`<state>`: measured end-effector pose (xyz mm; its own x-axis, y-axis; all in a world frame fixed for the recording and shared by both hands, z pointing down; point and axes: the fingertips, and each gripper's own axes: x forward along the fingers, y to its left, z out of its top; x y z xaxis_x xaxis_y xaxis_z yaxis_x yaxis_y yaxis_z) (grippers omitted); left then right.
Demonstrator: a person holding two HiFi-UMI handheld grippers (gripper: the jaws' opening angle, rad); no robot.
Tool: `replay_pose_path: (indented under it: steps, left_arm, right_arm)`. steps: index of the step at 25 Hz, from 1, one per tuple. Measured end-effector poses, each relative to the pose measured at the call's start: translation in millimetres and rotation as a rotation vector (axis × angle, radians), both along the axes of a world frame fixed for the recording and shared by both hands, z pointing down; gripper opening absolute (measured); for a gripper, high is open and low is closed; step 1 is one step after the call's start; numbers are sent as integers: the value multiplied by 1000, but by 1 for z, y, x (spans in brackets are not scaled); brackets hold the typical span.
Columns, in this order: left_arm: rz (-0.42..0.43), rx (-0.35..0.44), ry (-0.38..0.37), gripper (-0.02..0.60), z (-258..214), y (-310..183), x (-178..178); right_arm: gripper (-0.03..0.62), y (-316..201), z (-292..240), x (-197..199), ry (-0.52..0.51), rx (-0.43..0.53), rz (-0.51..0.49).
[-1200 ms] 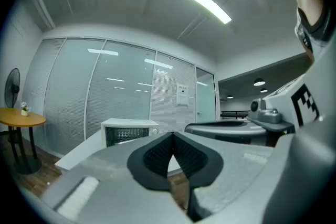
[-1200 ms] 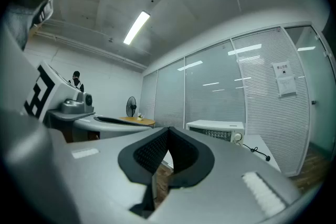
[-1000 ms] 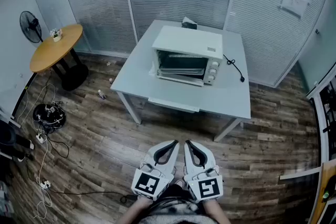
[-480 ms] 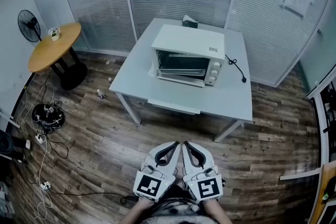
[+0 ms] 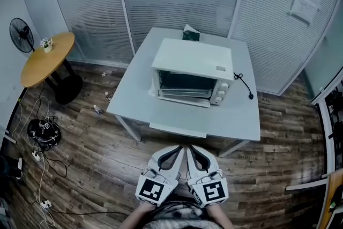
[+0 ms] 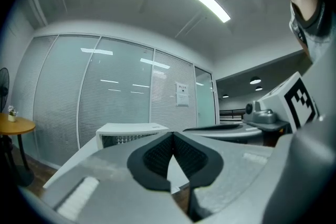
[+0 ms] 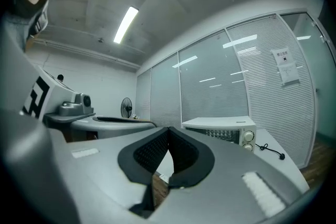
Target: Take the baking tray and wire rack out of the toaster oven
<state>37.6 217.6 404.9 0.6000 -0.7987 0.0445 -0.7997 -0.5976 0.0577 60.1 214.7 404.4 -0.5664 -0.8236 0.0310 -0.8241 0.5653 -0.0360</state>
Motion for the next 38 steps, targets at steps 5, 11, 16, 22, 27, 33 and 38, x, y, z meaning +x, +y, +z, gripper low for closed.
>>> replay_pose_path:
  steps: [5,11,16,22,27,33,38]
  left_arm:
    - [39,-3,-20,3,2,-45,-16]
    - [66,-25,9,3,4,-81,-30]
    - [82,-39,22,3,7,-100,-48]
    - [90,-43,20,3,9,-115,-61]
    - [100,-51,34,3,7,-121,-59]
    - [85,-50,10,3,15,-141,-58]
    - [73,-63,29,3,7,-171,-45]
  right_arm:
    - [2,-43,0,-13,2,-7,31]
    - [2,-79,5,-30,0,-20,57]
    - [2,-98,6,-42,-6,-21,87]
    - [2,-107,11,-51,-14,-36,103]
    - [2,-115,12,-51,-20,-51,107]
    - [2,-135,11,-51,1,-44,83]
    - [2,-164,7,-45,34,-25,62]
